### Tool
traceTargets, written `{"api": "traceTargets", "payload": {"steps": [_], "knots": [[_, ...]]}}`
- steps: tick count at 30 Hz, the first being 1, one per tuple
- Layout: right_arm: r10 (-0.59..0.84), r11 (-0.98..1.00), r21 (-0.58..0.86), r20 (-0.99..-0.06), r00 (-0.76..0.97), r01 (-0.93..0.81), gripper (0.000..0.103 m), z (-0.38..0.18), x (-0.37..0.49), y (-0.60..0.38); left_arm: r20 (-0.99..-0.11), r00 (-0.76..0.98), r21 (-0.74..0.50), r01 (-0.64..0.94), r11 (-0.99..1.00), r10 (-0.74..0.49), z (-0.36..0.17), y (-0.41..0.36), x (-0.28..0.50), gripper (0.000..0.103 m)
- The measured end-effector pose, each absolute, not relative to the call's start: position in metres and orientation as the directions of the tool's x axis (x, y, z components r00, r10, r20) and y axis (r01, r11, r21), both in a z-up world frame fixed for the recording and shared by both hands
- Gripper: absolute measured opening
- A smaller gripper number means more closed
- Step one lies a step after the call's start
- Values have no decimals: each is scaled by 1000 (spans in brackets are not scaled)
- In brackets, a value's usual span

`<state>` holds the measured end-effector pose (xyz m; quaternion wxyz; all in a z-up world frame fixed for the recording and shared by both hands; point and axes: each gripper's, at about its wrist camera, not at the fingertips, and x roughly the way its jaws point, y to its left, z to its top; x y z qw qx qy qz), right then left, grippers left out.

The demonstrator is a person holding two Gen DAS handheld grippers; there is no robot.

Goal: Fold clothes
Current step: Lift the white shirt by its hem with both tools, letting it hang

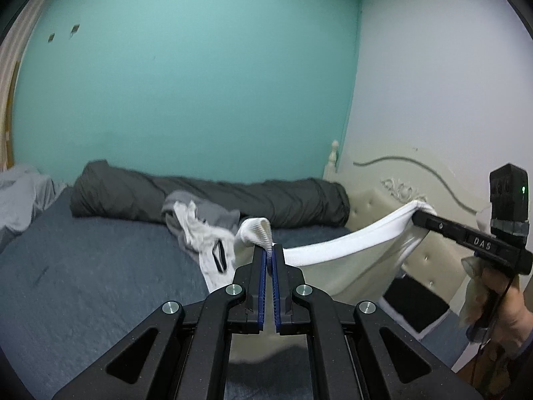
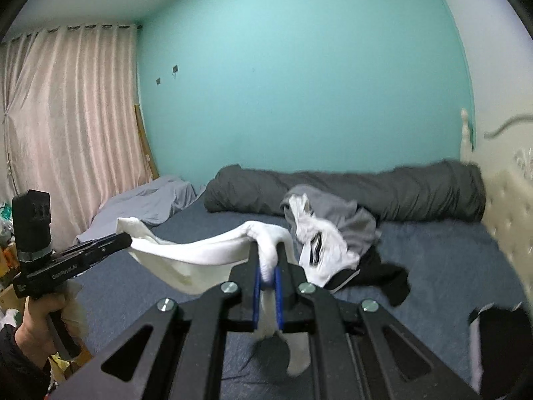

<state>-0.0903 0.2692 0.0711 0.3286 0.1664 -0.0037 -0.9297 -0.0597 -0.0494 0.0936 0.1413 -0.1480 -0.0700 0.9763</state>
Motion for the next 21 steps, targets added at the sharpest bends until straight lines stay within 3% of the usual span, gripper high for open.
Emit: {"api": "traceTargets", "payload": {"steps": [13,21], "knots": [[-603,-792,38,-207,-770,610,6,187,-59,279,-151,-943,-103,-284,-953,298,210,-32,-15,3],[-614,-784,22,-175,-770,620,6,209,-39,290,-136,-944,-74,-294,-953,302,227,-30,2,3]]}}
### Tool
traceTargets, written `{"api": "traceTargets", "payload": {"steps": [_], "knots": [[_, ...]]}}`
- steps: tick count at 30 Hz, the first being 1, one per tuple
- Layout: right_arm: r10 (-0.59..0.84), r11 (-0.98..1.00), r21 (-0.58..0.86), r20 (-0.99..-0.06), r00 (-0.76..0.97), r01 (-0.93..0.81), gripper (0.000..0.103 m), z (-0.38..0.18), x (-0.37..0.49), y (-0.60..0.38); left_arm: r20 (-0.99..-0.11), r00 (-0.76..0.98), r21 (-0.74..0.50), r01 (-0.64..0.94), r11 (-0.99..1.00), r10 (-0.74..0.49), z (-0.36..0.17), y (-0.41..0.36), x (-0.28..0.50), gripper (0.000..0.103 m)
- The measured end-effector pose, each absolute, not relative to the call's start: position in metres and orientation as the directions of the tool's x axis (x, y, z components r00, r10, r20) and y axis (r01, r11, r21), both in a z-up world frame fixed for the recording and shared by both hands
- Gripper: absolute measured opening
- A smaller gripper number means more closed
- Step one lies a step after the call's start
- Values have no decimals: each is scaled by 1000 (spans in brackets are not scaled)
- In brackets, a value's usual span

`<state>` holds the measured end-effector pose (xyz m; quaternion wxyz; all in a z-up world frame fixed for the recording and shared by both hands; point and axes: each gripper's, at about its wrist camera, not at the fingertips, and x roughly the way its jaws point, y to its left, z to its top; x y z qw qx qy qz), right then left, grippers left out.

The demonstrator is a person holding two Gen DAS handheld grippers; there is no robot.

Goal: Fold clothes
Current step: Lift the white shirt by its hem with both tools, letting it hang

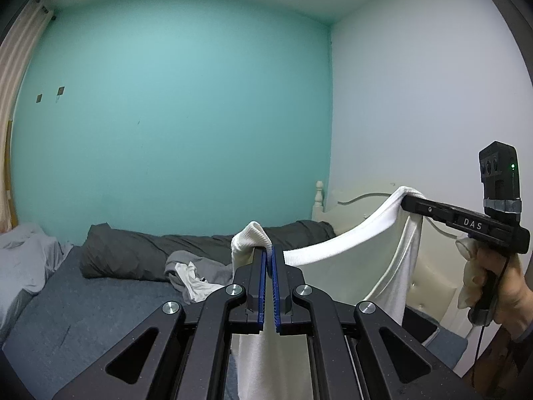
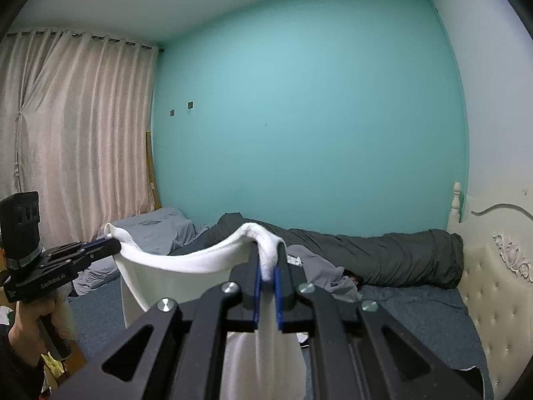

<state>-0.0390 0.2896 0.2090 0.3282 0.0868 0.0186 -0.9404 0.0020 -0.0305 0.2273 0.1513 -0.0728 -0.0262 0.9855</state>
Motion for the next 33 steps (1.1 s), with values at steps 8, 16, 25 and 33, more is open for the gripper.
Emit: {"api": "traceTargets", "payload": {"steps": [8,16,25,33], "knots": [[-627,-774,15,-149,-764,633,6,221,-16,291,-105,-951,-61,-286,-956,291,239,-29,25,3],[-635,-770,5,-111,-765,638,6,238,8,298,-60,-960,-38,-273,-961,275,261,-31,44,3],[-647,-761,-15,-66,-760,649,6,261,34,296,-18,-963,-31,-268,-963,269,284,-40,65,3],[-649,-759,-20,-64,-758,651,6,263,40,297,-13,-964,-52,-266,-962,267,286,-47,67,3]]}}
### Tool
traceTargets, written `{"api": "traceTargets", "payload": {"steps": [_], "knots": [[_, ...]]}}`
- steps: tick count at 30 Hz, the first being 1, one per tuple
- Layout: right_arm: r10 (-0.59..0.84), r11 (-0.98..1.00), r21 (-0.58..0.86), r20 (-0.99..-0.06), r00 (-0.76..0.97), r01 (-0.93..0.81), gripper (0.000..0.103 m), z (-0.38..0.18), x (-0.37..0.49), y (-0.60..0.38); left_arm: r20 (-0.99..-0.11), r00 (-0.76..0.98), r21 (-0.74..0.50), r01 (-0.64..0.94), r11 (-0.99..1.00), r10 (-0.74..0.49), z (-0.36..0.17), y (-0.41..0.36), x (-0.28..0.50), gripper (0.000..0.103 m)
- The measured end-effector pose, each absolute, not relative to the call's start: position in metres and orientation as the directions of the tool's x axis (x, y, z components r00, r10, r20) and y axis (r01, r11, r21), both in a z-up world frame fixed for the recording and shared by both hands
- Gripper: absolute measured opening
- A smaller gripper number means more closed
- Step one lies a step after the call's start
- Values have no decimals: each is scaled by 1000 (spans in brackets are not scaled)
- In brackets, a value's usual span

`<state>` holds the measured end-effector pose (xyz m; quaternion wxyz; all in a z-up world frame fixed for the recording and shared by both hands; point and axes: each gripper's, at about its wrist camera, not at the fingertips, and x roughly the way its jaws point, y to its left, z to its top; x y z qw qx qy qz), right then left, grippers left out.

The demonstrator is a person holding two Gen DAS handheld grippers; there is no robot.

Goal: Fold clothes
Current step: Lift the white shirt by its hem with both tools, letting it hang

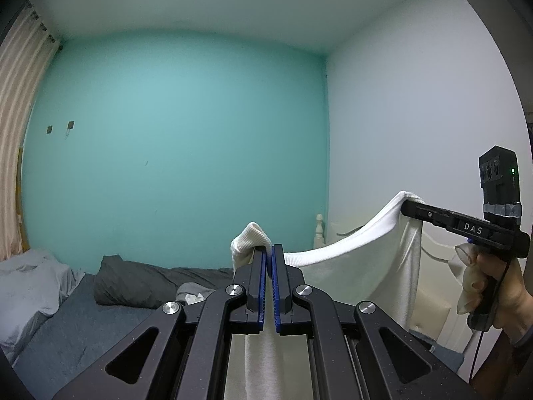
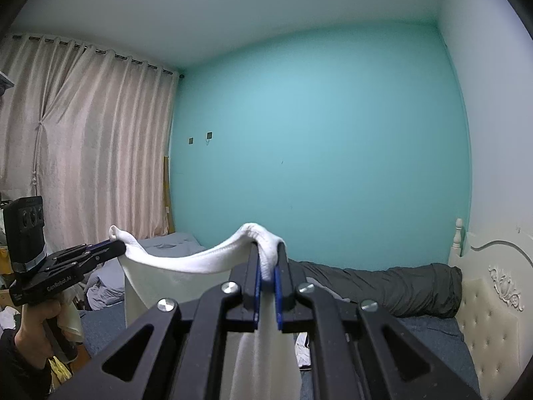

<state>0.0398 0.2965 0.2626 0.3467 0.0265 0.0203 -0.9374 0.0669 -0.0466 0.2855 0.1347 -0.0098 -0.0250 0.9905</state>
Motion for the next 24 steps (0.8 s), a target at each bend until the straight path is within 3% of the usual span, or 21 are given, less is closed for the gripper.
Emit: {"api": "traceTargets", "payload": {"steps": [4,15,24], "knots": [[-650,-757,-6,-93,-754,653,6,253,27,292,-52,-962,-62,-263,-963,266,281,-39,74,3],[-639,-762,57,-223,-736,645,6,188,-53,276,-181,-950,-96,-242,-966,256,232,-48,-7,3],[-626,-769,67,-285,-726,636,6,175,-111,252,-249,-937,-115,-223,-968,246,205,-56,-73,3]]}}
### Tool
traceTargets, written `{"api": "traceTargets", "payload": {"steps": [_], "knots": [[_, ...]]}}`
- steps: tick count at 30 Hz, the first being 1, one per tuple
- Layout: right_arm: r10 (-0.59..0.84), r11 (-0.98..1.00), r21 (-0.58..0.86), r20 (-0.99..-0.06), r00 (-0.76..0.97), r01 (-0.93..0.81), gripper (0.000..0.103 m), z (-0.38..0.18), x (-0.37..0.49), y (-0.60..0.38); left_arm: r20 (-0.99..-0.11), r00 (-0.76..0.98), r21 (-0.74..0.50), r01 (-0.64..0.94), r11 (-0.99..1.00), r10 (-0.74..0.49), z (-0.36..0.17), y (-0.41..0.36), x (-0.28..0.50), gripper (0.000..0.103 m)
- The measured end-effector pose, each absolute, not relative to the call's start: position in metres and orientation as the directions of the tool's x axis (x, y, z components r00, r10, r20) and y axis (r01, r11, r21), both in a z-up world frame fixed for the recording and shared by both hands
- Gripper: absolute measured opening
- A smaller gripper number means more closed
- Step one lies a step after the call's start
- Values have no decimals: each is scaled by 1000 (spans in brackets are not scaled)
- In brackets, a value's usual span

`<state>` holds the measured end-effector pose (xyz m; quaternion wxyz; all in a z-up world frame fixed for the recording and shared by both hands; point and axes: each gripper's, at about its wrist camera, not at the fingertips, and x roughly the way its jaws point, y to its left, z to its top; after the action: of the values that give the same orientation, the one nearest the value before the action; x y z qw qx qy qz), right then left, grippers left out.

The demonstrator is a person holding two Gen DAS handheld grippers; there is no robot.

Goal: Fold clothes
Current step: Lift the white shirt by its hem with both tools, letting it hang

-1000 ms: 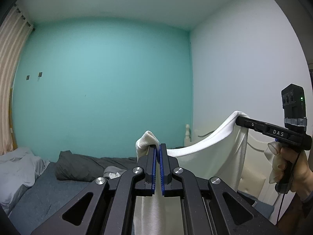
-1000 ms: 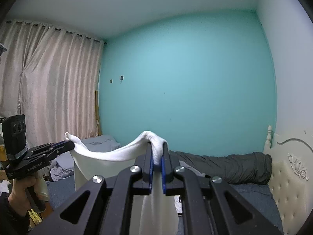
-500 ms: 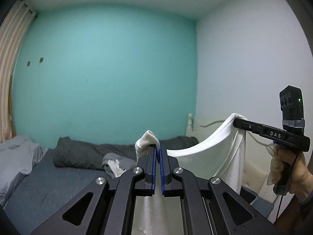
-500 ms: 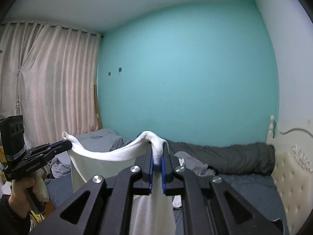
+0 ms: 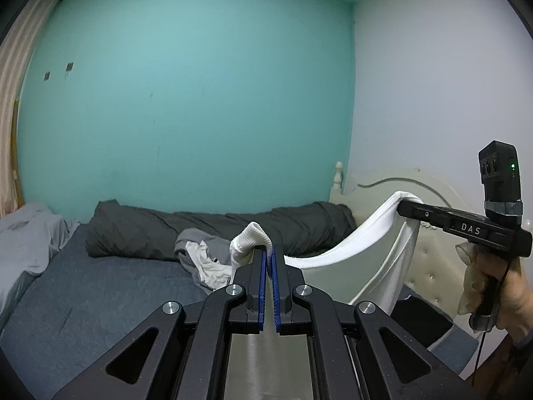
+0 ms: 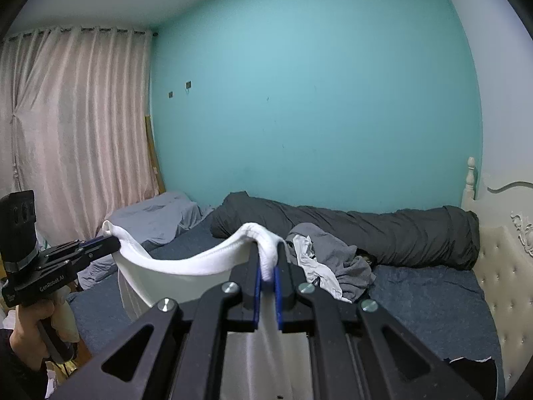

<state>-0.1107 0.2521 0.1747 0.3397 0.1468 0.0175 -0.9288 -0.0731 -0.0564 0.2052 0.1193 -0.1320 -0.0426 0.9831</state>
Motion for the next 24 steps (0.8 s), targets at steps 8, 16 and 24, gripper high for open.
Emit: {"api": "traceTargets", "payload": {"steps": [8,16,24], "knots": [[-595,-785,69,-357,-720,615,6,149,-179,232,-323,-916,-130,-207,-970,238,166,-68,-150,3],[-562,-807,104,-436,-703,581,6,92,-272,206,-422,-878,-130,-187,-974,225,107,-60,-256,3],[-528,-826,120,-509,-680,551,6,28,-363,181,-521,-827,-148,-154,-977,209,28,-70,-370,3]]}}
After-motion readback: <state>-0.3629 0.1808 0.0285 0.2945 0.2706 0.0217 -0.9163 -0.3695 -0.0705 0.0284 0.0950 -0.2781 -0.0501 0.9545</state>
